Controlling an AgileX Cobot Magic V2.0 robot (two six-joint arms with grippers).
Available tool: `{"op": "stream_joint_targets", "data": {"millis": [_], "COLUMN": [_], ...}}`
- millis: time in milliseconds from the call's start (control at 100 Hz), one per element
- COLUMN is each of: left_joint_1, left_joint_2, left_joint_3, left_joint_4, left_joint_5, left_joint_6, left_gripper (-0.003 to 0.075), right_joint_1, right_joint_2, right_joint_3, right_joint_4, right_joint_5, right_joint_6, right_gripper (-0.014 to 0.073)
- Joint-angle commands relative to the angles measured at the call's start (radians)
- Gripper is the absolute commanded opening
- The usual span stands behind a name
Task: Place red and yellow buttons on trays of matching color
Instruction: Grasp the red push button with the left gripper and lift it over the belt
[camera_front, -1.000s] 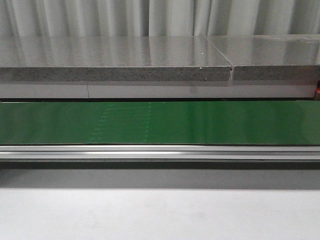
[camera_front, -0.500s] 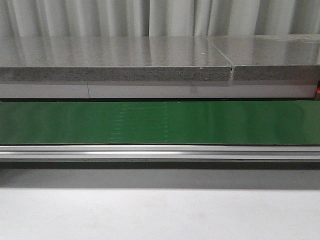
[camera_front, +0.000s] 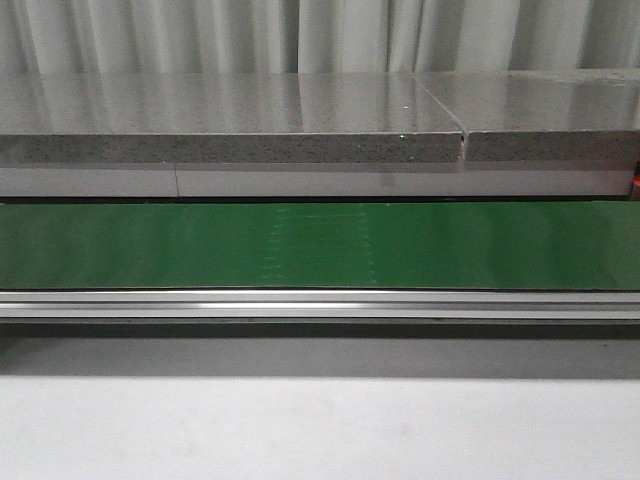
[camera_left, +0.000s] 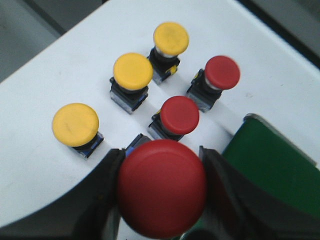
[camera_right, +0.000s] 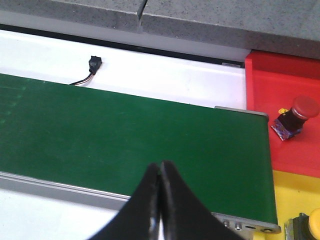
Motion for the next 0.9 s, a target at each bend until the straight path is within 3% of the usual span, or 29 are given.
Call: {"op": "stream_joint_targets", "data": {"millis": [0,470,890], "left_joint_1": [-0.033,-0.262,-0.277], "left_joint_2": [-0.085,-0.075,0.076], "left_joint_3": [-0.026,-0.026,-0.026], "left_joint_4": [-0.005,-0.020,-0.076], "left_joint_5": [-0.039,-0.014,-0.023], "left_joint_6": [-0.001,0.016,0.026], "left_gripper": [-0.0010,-0.0010,-0.0008], "right_joint_1": [0.003,0.003,0.003], "right_joint_2": [-0.002,-0.002,-0.002], "right_joint_3": [-0.023,-0.023,-0.023], "right_joint_4": [0.006,0.006,0.006], "right_joint_5": [-0.064,-0.064,-0.064], "right_joint_6": [-0.007,-0.007,-0.007], "right_gripper": [-0.0068,-0.0068,-0.0068]}}
